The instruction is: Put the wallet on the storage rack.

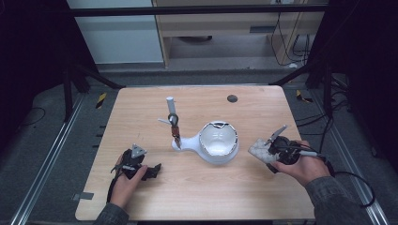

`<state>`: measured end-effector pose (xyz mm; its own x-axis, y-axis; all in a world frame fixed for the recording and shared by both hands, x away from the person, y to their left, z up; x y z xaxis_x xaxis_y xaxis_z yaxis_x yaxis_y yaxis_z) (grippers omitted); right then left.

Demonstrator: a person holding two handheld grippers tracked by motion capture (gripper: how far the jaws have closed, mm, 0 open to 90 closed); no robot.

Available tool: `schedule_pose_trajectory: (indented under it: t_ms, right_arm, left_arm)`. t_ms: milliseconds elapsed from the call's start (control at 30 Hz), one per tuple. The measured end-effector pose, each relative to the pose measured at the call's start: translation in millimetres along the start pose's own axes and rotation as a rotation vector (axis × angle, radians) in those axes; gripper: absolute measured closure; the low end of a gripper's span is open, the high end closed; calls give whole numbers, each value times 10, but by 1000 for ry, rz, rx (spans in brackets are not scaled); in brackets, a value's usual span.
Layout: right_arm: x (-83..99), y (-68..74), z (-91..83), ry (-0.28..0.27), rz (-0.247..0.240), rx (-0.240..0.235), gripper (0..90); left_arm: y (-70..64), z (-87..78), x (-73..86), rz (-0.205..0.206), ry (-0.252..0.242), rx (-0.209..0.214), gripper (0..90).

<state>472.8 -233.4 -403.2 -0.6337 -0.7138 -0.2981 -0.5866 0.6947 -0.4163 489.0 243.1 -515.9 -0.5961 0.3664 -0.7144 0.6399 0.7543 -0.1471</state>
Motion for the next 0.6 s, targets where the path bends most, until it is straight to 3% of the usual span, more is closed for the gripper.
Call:
schedule_pose_trajectory:
  t_ms: [600]
  right_arm:
    - [-220, -26, -243, -11, -75, 44, 324]
  left_arm:
    - [0, 0, 0, 0, 0, 1, 0]
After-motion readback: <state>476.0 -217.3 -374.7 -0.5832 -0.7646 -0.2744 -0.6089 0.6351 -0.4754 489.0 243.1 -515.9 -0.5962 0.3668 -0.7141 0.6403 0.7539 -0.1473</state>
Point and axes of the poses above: each handheld gripper's, and its own axes: z roughly forward along the jaws, x roughly out of its underside, y roughly to its left, the point moved 1 cm from there along z, roughly forward along the jaws, and after that the axes turned 14 degrees about x, right-handed, at the moved point
